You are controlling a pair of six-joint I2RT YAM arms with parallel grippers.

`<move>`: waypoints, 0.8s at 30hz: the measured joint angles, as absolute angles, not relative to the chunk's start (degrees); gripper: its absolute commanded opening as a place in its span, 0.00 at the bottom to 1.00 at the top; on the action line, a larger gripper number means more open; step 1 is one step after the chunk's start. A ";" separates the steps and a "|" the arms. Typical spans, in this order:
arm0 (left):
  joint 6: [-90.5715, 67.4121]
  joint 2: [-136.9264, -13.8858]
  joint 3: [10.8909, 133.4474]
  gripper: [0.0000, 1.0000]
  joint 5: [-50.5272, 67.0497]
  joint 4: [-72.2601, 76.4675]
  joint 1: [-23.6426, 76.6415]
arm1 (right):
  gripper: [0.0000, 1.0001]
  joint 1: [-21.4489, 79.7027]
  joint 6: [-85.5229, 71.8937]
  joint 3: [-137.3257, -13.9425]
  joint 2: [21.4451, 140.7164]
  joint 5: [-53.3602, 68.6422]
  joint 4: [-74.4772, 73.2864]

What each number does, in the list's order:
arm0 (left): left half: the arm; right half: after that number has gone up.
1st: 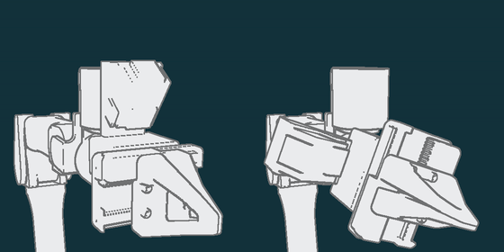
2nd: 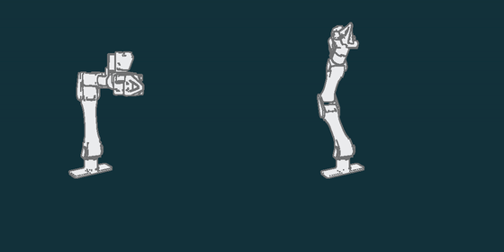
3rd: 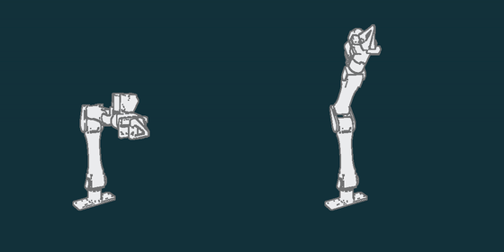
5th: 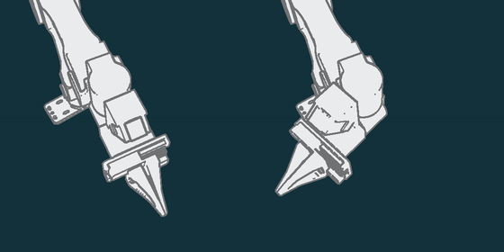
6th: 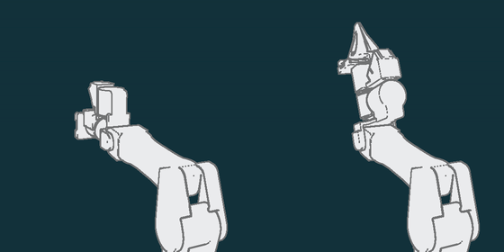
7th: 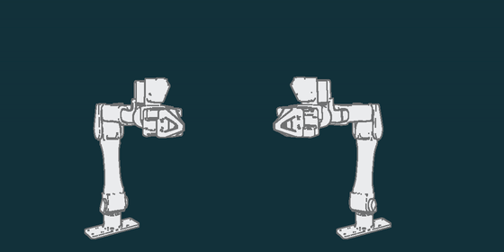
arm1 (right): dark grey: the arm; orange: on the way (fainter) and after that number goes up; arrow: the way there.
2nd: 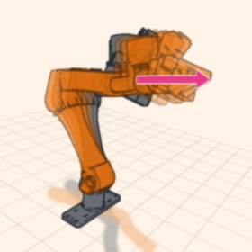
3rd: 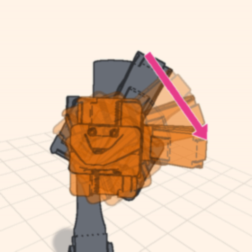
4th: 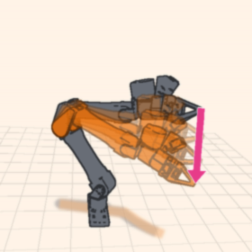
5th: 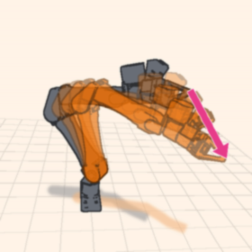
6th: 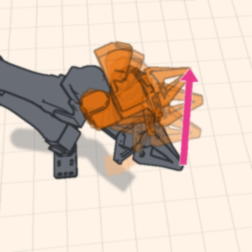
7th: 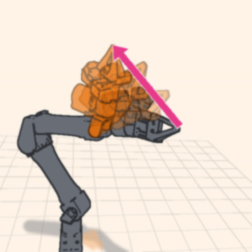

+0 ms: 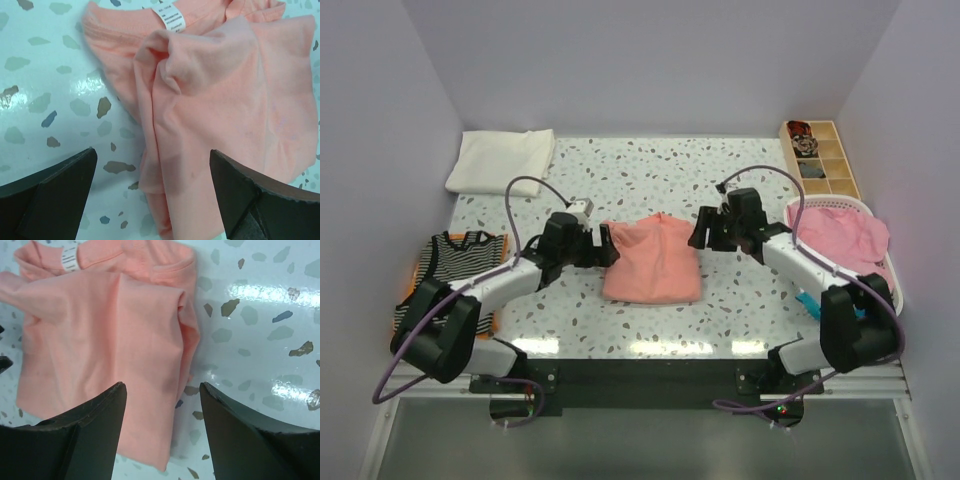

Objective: Fold and stack the t-shirts
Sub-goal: Smooth out wrinkles on the folded tshirt

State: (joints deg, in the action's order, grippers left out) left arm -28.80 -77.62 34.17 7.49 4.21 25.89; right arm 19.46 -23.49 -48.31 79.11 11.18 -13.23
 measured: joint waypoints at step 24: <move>-24.40 -88.90 42.68 0.97 9.06 14.17 25.56 | 0.58 16.32 -23.46 -57.19 98.06 15.31 -5.13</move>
